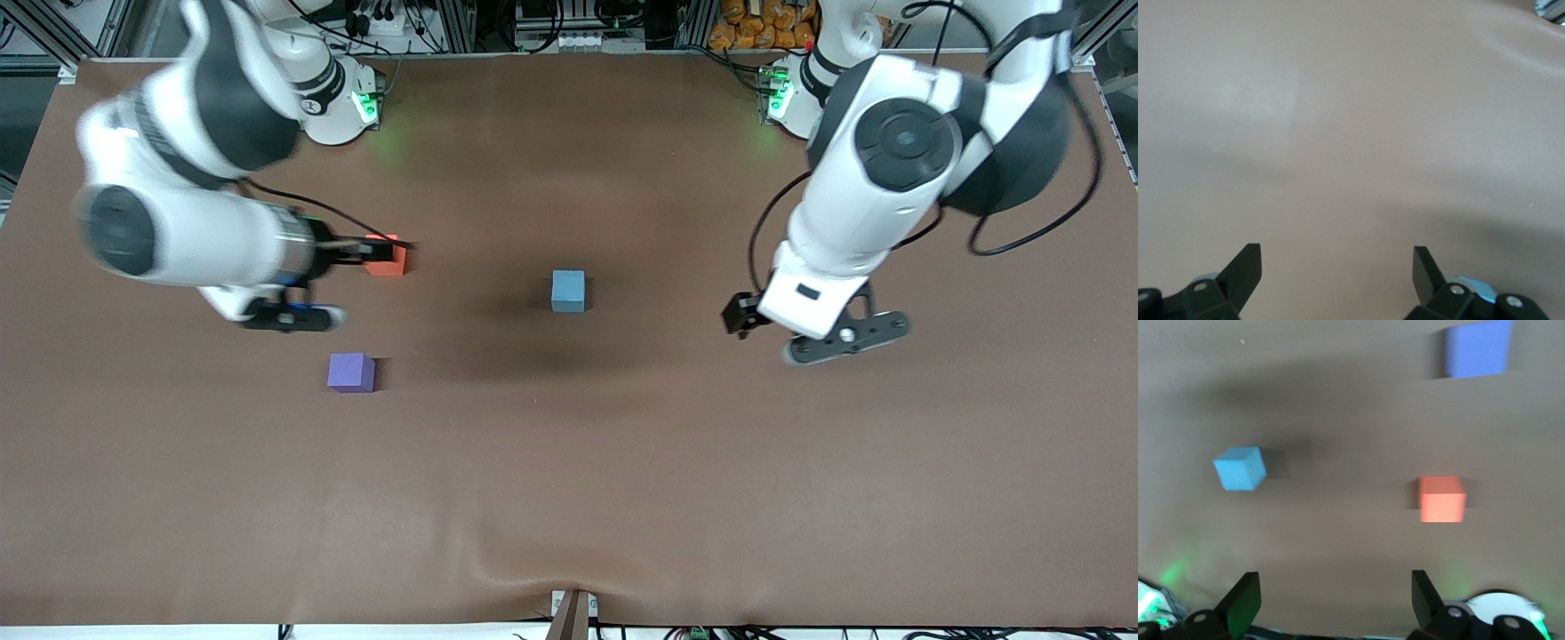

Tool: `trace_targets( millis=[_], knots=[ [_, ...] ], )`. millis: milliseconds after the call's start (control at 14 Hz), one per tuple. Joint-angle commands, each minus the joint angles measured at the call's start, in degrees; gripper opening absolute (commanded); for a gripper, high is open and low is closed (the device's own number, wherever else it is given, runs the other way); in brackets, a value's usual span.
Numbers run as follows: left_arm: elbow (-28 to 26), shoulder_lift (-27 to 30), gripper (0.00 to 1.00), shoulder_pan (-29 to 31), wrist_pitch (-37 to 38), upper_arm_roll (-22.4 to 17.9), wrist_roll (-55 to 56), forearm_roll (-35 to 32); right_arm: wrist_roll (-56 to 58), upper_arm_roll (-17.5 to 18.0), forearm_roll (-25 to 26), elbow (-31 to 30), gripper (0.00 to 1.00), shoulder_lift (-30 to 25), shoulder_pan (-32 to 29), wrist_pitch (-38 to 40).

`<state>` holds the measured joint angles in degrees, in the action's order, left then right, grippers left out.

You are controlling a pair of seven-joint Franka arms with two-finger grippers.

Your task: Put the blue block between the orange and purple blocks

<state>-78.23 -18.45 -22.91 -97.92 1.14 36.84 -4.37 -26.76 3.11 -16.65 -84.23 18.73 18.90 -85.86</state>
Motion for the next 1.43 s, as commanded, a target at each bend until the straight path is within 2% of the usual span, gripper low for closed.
trace_targets(
  millis=[0, 143, 214, 286, 500, 571, 786, 1000, 1143, 1357],
  knots=[
    [-2.2, 5.3, 1.0, 5.8, 4.0, 0.8, -8.9, -0.8, -4.7, -0.8, -1.0, -0.6, 1.0, 3.0, 8.0, -7.4],
    [-5.8, 10.4, 1.0, 11.5, 5.9, 1.0, -19.5, 0.0, -5.3, -0.9, 1.0, -4.4, 1.0, 4.7, 12.4, -18.0],
    [-8.1, 12.9, 1.0, 14.4, 6.1, 1.0, -24.1, 1.5, -5.4, -0.9, 4.0, -6.9, 1.0, 5.1, 14.9, -23.2],
    [-10.5, 15.4, 1.0, 15.3, 6.5, 0.4, -28.3, 2.0, -5.4, -0.9, 7.2, -8.7, 1.0, 5.8, 16.5, -26.7],
    [-16.5, 22.6, 1.0, 14.6, 9.4, -4.7, -38.3, 2.0, -7.1, -0.9, 8.1, -9.5, 1.0, 9.9, 19.7, -32.2],
    [-17.3, 24.0, 1.0, 15.1, 9.9, -4.7, -39.2, 2.0, -7.9, -0.9, 8.1, -9.5, 1.0, 11.5, 20.5, -34.3],
    [-16.5, 24.2, 1.0, 15.6, 13.3, -3.2, -38.2, 2.1, -12.7, -0.9, 8.2, -9.6, 1.0, 15.4, 22.6, -40.9],
    [-15.9, 24.2, 1.0, 17.3, 13.5, 1.1, -36.5, 3.7, -14.3, -1.0, 8.2, -9.7, 1.0, 16.4, 23.1, -41.4],
    [-14.3, 23.5, 1.0, 16.9, 13.5, 1.2, -36.6, 3.8, -16.3, -1.0, 8.2, -9.7, 1.0, 17.5, 24.2, -43.0],
    [-9.1, 20.0, 1.0, 16.8, 16.3, 1.3, -36.6, 3.9, -18.2, -1.0, 8.2, -9.7, 1.0, 18.3, 25.2, -45.1]
  ],
)
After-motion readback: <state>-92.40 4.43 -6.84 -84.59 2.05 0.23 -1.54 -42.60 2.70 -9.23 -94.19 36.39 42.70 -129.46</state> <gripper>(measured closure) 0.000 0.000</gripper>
